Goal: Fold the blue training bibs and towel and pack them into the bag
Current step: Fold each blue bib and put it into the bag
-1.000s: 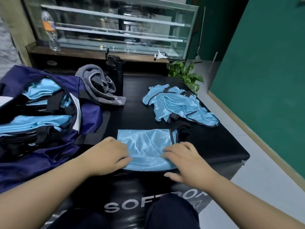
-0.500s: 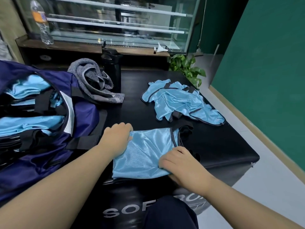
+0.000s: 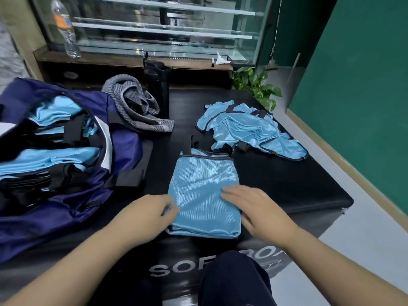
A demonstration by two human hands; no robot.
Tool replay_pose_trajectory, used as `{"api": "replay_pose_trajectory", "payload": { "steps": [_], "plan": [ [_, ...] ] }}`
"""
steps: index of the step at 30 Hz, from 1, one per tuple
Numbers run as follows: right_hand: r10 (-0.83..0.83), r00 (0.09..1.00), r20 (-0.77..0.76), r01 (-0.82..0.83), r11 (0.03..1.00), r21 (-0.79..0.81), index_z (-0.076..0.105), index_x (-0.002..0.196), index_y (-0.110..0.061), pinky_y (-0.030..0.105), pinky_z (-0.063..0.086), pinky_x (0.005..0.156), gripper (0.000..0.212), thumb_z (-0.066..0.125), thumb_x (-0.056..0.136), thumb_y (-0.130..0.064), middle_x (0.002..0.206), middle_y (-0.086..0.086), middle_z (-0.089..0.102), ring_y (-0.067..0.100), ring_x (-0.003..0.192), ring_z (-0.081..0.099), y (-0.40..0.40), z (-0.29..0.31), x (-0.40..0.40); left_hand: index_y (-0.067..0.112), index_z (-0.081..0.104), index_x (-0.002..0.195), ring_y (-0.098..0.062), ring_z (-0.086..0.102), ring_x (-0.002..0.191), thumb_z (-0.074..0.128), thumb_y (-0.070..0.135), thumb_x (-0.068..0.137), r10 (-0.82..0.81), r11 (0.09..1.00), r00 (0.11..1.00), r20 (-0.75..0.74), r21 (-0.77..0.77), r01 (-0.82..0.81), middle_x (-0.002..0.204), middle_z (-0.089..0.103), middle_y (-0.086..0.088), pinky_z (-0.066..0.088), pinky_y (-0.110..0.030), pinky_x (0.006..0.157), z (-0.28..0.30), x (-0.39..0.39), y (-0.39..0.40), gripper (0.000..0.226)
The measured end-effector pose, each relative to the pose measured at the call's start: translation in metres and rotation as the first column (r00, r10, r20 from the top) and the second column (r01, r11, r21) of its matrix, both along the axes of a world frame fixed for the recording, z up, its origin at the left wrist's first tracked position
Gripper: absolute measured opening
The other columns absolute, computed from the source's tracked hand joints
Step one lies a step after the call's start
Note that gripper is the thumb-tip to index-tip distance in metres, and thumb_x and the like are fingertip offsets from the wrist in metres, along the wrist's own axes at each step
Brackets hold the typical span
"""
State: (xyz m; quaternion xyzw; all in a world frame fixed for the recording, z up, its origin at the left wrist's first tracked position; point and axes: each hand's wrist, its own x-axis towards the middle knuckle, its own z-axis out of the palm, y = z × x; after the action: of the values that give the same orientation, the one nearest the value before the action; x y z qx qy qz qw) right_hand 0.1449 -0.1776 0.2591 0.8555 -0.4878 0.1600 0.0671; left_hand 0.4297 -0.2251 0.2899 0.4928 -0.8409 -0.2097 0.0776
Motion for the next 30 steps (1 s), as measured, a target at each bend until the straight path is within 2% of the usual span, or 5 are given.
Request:
{"api": "replay_pose_trajectory", "payload": {
  "steps": [5, 10, 15, 24, 30],
  "plan": [
    [0.038, 0.999, 0.013, -0.04, 0.989, 0.144, 0.043, 0.136, -0.025, 0.03, 0.024, 0.115, 0.054, 0.043, 0.082, -0.021, 0.148, -0.01, 0.04, 0.01, 0.142, 0.028, 0.02, -0.022, -0.007, 0.04, 0.065, 0.103, 0.01, 0.039, 0.12, 0.045, 0.038, 0.089, -0.189, 0.98, 0.954, -0.233, -0.103, 0.169, 0.117, 0.047, 0.035, 0.024, -0.006, 0.102, -0.019, 0.025, -0.006, 0.024],
    [-0.11, 0.928, 0.356, 0.065, 0.989, 0.135, 0.059, 0.118, -0.032, 0.022, 0.028, 0.107, 0.039, 0.052, 0.08, -0.029, 0.133, -0.025, 0.051, -0.008, 0.134, 0.033, 0.014, -0.034, 0.007, 0.057, 0.055, 0.118, 0.014, 0.027, 0.133, 0.048, -0.015, 0.088, -0.021, 0.95, 0.869, -0.494, 0.261, 0.172, 0.142, 0.038, 0.023, 0.018, -0.011, 0.112, -0.033, 0.027, -0.008, 0.078],
    [-0.328, 0.725, 0.605, 0.172, 0.938, 0.301, 0.069, 0.105, -0.034, 0.032, 0.044, 0.099, 0.041, 0.053, 0.079, -0.006, 0.11, -0.027, 0.064, -0.003, 0.115, 0.054, 0.008, -0.031, 0.017, 0.071, 0.048, 0.11, 0.004, 0.041, 0.127, 0.066, 0.004, 0.087, -0.022, 0.979, 0.907, -0.42, 0.174, 0.104, 0.128, 0.051, 0.029, 0.028, -0.021, 0.111, -0.036, 0.024, -0.019, 0.073],
    [-0.534, 0.415, 0.736, 0.136, 0.837, 0.53, 0.067, 0.089, -0.029, 0.025, 0.046, 0.078, 0.019, 0.052, 0.096, -0.036, 0.089, -0.015, 0.071, -0.002, 0.084, 0.061, 0.005, -0.003, 0.035, 0.049, 0.064, 0.083, -0.012, 0.056, 0.073, 0.054, 0.063, 0.074, 0.162, 0.987, 0.881, -0.445, 0.055, -0.154, 0.082, 0.064, 0.018, 0.045, -0.035, 0.075, -0.026, -0.004, -0.008, 0.019],
    [-0.571, 0.472, 0.671, 0.171, 0.806, 0.566, 0.061, 0.102, -0.04, 0.036, 0.049, 0.089, 0.023, 0.04, 0.097, -0.049, 0.097, -0.013, 0.069, 0.008, 0.095, 0.062, 0.003, -0.001, 0.05, 0.045, 0.065, 0.099, -0.006, 0.064, 0.096, 0.036, 0.071, 0.073, 0.319, 0.947, 0.811, -0.49, 0.187, -0.26, 0.095, 0.07, 0.02, 0.049, -0.039, 0.093, -0.026, -0.002, -0.001, 0.046]
  ]
}}
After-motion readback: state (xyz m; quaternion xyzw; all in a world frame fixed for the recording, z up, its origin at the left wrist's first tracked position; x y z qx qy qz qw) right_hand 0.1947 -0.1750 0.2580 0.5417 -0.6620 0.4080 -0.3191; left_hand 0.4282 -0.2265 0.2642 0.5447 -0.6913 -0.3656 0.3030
